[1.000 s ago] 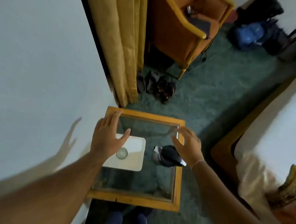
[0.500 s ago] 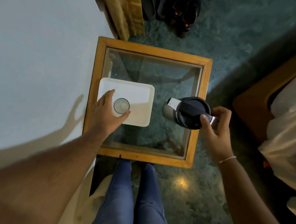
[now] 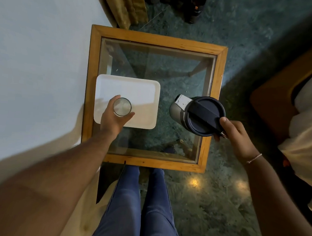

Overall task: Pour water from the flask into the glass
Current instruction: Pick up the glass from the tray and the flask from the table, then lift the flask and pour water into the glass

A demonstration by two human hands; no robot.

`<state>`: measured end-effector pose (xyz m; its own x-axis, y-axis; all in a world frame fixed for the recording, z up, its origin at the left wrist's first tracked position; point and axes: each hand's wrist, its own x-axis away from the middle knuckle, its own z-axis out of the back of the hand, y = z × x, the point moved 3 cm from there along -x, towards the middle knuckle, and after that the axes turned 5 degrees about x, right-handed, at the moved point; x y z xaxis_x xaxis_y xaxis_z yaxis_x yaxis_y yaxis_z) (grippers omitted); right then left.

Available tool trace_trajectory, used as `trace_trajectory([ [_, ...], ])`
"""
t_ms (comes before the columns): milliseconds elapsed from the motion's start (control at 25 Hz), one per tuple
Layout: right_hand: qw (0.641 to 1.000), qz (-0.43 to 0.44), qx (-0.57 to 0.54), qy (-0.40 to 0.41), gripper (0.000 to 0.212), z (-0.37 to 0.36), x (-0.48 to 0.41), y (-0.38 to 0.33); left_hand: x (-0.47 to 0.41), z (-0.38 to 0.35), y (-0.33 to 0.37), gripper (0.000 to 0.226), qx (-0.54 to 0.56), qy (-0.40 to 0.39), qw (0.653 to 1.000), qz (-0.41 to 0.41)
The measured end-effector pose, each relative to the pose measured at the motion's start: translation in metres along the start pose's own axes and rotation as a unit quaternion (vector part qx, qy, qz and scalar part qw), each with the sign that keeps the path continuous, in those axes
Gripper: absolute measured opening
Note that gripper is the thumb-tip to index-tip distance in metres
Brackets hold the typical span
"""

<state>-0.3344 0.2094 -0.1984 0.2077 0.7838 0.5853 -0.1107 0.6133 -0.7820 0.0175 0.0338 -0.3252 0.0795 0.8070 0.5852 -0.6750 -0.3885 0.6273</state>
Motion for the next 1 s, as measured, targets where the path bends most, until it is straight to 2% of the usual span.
trace_trajectory([
  [80, 0.999, 0.001, -0.035, -0.006, 0.101, -0.012, 0.006, 0.005, -0.007, -0.002, -0.002, 0.078, 0.001, 0.006, 1.000, -0.005],
  [160, 0.996, 0.010, -0.088, 0.014, 0.101, -0.027, 0.010, 0.002, -0.007, -0.001, -0.002, 0.075, 0.000, 0.009, 1.000, -0.007],
  [320, 0.980, 0.029, -0.174, 0.087, 0.083, -0.049, 0.003, -0.017, 0.012, 0.010, 0.010, 0.075, 0.013, 0.014, 0.999, -0.031],
  [440, 0.966, 0.047, -0.215, 0.136, 0.053, -0.049, -0.010, -0.042, 0.027, 0.017, 0.031, 0.078, 0.003, 0.017, 0.998, -0.059],
  [520, 0.962, 0.053, -0.223, 0.149, 0.044, -0.044, -0.010, -0.063, 0.036, 0.028, 0.050, 0.077, 0.008, 0.022, 0.997, -0.077],
  [760, 0.954, 0.122, -0.221, 0.162, 0.057, -0.011, 0.034, -0.157, 0.068, 0.074, 0.129, 0.082, 0.028, 0.014, 0.994, -0.107],
  [920, 0.942, 0.173, -0.224, 0.182, 0.083, 0.020, 0.066, -0.254, 0.106, 0.124, 0.214, 0.088, 0.060, 0.031, 0.983, -0.170],
  [1000, 0.935, 0.184, -0.224, 0.203, 0.081, 0.033, 0.082, -0.300, 0.126, 0.154, 0.261, 0.082, 0.080, 0.048, 0.974, -0.206],
])
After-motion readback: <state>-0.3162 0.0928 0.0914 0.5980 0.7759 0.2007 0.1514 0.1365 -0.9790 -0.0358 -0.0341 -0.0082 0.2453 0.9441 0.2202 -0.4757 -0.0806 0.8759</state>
